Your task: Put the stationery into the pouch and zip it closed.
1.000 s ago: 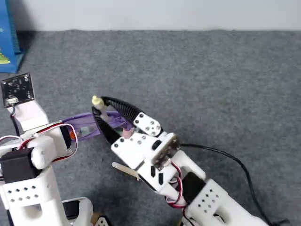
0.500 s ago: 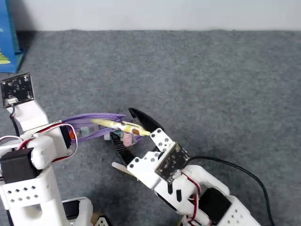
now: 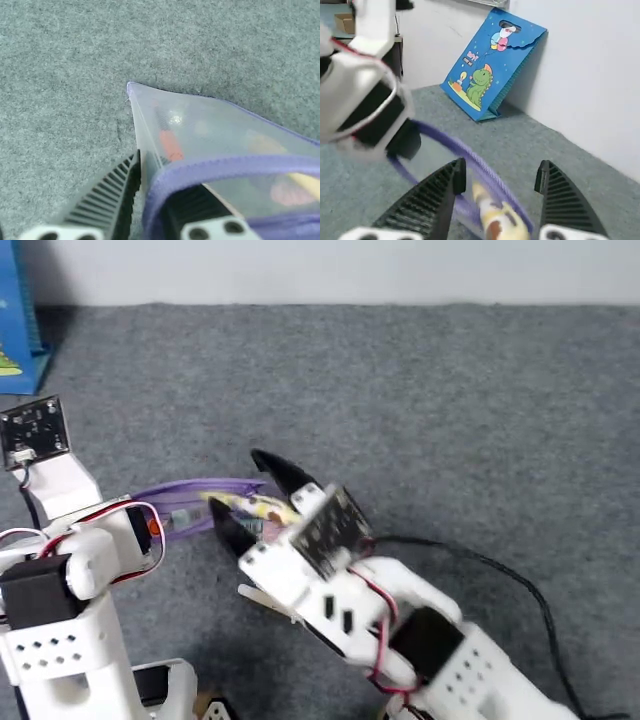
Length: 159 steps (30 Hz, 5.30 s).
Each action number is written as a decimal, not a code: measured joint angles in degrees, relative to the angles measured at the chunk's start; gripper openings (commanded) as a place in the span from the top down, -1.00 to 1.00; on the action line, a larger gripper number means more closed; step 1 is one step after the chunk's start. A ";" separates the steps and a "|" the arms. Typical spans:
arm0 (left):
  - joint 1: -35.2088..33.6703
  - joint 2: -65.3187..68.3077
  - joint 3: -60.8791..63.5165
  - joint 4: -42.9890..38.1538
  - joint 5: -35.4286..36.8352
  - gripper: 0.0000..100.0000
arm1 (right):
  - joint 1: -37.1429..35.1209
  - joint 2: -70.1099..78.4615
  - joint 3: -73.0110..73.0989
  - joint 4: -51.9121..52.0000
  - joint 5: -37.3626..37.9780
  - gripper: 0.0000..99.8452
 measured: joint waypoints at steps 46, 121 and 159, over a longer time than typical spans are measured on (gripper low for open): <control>-0.26 -0.53 1.67 0.00 0.00 0.98 | 10.29 13.10 -34.46 24.44 -10.37 0.54; -0.26 -0.44 1.67 0.00 0.00 0.98 | 34.81 37.27 -32.18 54.33 2.90 0.98; -0.26 -0.26 1.67 0.00 0.26 0.98 | 2.90 -4.22 -4.40 -17.14 -6.07 0.98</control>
